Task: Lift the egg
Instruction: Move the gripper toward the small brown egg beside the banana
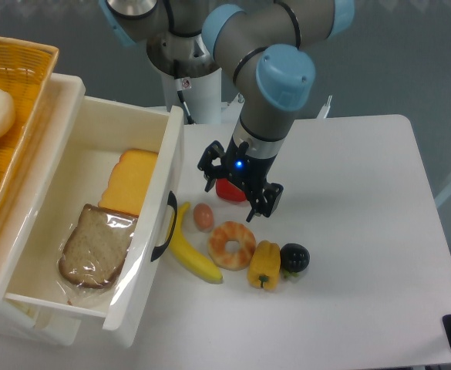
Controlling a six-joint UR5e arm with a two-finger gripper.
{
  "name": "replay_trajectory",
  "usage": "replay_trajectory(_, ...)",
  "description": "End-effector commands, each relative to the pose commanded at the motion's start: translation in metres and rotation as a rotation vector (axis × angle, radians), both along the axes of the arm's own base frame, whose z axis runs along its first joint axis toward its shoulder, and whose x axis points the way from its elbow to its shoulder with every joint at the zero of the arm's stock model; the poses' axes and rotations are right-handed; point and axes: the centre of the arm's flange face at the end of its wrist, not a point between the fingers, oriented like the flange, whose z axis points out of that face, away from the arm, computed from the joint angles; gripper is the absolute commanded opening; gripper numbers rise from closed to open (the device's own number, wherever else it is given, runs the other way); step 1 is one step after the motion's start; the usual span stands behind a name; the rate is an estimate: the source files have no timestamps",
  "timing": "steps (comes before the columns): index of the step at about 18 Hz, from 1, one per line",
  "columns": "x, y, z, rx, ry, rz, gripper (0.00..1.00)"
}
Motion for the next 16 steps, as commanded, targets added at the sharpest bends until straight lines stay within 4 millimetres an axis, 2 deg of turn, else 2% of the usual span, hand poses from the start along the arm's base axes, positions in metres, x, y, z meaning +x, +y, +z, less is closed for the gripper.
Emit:
replay_trajectory(2,0.006,-0.005,-0.014,-0.031,-0.039,0.052,1.00)
replay_trajectory(4,0.003,-0.006,-0.016,-0.049,-0.055,0.150,1.00)
replay_trajectory(7,0.002,-0.007,-0.022,-0.069,-0.073,0.202,1.00)
replay_trajectory(11,0.009,-0.011,-0.030,-0.130,-0.136,0.285,1.00)
replay_trajectory(16,0.009,-0.008,-0.055,-0.194,-0.187,0.396,1.00)
